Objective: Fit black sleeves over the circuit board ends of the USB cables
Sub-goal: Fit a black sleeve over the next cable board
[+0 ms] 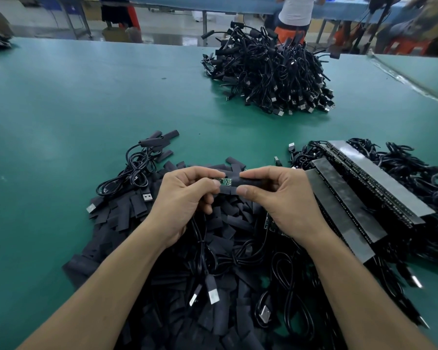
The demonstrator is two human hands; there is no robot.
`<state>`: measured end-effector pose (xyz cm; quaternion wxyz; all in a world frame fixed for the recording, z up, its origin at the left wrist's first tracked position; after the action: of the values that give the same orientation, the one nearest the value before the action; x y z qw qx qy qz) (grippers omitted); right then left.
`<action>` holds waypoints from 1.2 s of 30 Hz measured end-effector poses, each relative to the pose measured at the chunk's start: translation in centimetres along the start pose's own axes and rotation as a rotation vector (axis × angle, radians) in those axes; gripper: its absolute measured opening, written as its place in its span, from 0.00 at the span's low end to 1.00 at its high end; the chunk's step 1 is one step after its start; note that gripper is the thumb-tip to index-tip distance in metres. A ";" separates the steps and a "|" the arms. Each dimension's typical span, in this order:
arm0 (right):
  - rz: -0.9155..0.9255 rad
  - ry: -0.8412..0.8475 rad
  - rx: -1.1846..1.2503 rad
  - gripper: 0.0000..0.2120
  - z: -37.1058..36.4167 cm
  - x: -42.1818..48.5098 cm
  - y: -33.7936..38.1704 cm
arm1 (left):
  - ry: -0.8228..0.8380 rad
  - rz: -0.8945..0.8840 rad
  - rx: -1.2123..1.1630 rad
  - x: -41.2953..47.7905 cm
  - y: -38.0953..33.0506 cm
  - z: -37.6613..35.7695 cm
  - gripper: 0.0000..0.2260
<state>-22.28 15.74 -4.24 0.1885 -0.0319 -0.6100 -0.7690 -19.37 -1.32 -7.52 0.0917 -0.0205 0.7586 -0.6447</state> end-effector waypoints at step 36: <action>0.081 0.014 -0.031 0.11 -0.5 0.0 0.4 | 0.039 -0.002 -0.045 -0.1 0.2 -0.4 0.06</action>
<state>-22.03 15.19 -3.96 0.2231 -0.0541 -0.5947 -0.7704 -19.28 -0.87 -7.63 0.0758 -0.0105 0.7745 -0.6279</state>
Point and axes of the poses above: each hand's wrist, its own x-axis towards the middle knuckle, its own z-axis out of the back of the hand, y = z × x, the point moved 10 cm from there along x, towards the middle knuckle, and after that the axes turned 5 degrees about z, right-handed, at the moved point
